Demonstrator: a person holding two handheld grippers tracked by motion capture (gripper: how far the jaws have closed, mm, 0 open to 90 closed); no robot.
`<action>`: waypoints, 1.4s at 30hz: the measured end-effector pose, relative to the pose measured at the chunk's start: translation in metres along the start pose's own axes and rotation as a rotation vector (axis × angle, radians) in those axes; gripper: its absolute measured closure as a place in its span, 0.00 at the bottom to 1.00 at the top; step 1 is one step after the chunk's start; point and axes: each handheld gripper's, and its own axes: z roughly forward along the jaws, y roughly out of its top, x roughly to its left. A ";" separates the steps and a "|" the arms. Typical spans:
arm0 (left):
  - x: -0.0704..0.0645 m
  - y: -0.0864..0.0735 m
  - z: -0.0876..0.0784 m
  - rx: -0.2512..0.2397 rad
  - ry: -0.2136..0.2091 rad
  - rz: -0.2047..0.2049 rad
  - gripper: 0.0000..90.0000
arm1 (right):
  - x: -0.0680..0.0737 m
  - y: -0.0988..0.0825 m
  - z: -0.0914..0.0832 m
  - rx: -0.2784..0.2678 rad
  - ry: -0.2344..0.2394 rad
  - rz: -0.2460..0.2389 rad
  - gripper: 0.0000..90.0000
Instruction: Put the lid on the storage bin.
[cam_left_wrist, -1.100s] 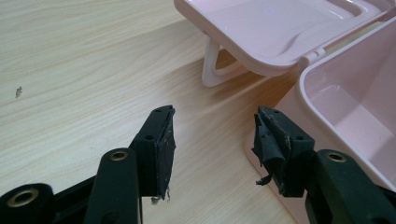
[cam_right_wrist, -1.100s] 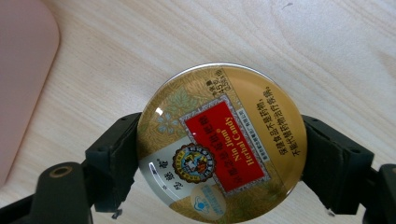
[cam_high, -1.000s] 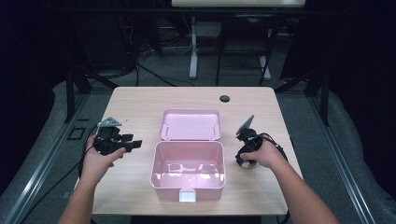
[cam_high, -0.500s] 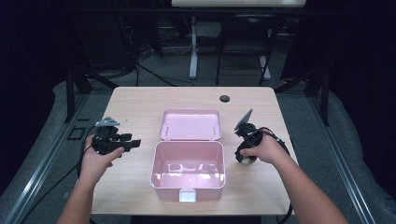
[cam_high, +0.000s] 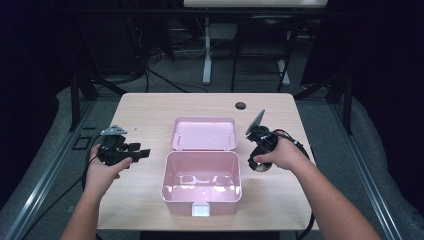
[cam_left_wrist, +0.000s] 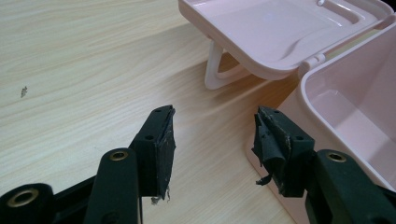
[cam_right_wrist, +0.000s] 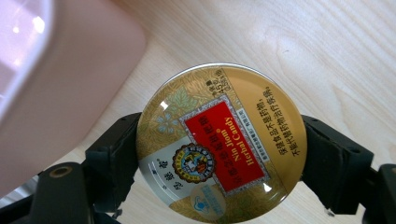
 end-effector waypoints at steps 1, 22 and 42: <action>0.000 0.000 0.000 0.001 0.000 -0.004 0.53 | 0.001 0.001 -0.002 -0.006 0.000 -0.004 0.22; 0.000 0.000 0.000 -0.002 0.002 -0.001 0.53 | 0.020 0.008 -0.036 -0.004 0.007 -0.085 0.22; 0.001 0.000 0.001 0.005 0.000 -0.001 0.53 | 0.052 0.010 -0.054 -0.031 0.016 -0.488 0.22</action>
